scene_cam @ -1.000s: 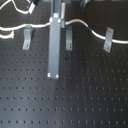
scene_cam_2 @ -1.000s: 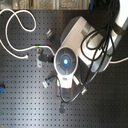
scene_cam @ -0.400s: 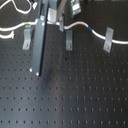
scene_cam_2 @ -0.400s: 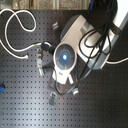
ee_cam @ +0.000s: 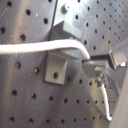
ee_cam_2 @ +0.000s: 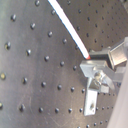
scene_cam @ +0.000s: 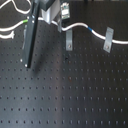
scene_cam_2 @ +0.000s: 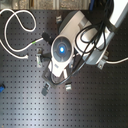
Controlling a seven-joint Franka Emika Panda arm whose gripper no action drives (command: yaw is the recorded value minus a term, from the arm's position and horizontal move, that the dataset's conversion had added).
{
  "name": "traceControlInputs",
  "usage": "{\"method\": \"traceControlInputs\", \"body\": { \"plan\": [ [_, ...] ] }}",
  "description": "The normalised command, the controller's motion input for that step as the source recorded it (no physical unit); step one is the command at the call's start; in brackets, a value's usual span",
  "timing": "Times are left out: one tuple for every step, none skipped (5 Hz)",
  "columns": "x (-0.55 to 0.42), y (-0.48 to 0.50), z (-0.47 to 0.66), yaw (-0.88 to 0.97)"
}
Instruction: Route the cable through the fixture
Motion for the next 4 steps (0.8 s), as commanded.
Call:
{"method": "traceControlInputs", "body": {
  "plan": [
    [-0.017, -0.025, 0.0, 0.0],
    [-0.058, -0.086, 0.29, 0.95],
    [-0.015, -0.026, 0.31, 1.0],
    [-0.018, -0.024, 0.31, 1.0]
  ]
}}
